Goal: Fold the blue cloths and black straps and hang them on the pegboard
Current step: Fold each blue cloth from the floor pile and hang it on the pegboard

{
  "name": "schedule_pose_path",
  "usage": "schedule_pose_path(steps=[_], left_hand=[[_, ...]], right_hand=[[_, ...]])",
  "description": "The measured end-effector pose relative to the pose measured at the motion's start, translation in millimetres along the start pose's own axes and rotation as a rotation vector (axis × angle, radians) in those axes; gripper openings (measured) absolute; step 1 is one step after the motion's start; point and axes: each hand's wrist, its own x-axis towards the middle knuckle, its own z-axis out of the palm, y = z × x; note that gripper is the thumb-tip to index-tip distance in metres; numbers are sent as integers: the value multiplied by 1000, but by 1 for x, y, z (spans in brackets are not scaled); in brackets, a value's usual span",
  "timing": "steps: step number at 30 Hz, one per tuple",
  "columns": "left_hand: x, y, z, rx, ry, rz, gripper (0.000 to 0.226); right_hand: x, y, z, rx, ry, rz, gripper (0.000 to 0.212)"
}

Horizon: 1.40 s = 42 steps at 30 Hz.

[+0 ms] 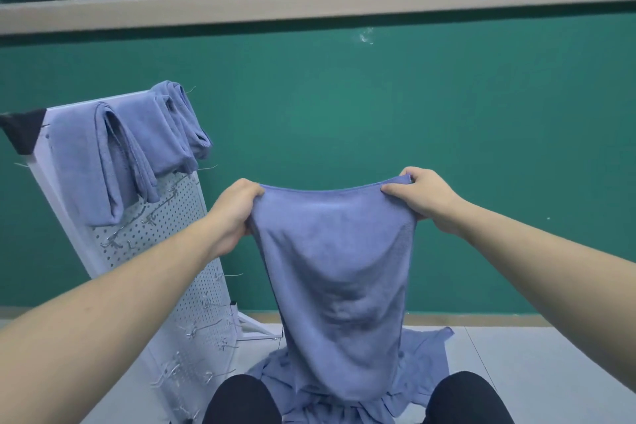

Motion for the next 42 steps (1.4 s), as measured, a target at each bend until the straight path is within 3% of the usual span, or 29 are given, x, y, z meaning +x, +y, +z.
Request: schedule_pose_path(steps=[6, 14, 24, 28, 38, 42], left_hand=[[-1, -6, 30, -33, -38, -42, 18], [-23, -6, 69, -20, -28, 104, 17], [-33, -12, 84, -46, -65, 108, 10], [-33, -17, 87, -27, -112, 107, 16], [-37, -18, 84, 26, -237, 171, 20], [-39, -19, 80, 15, -275, 239, 24]], right_hand=[[-8, -12, 25, 49, -10, -17, 21], [-24, -33, 54, 215, -179, -4, 34], [-32, -34, 55, 419, -327, 73, 11], [-32, -33, 55, 494, -304, 112, 22], [-31, -33, 52, 560, -278, 204, 11], [-32, -36, 47, 540, -344, 188, 19]])
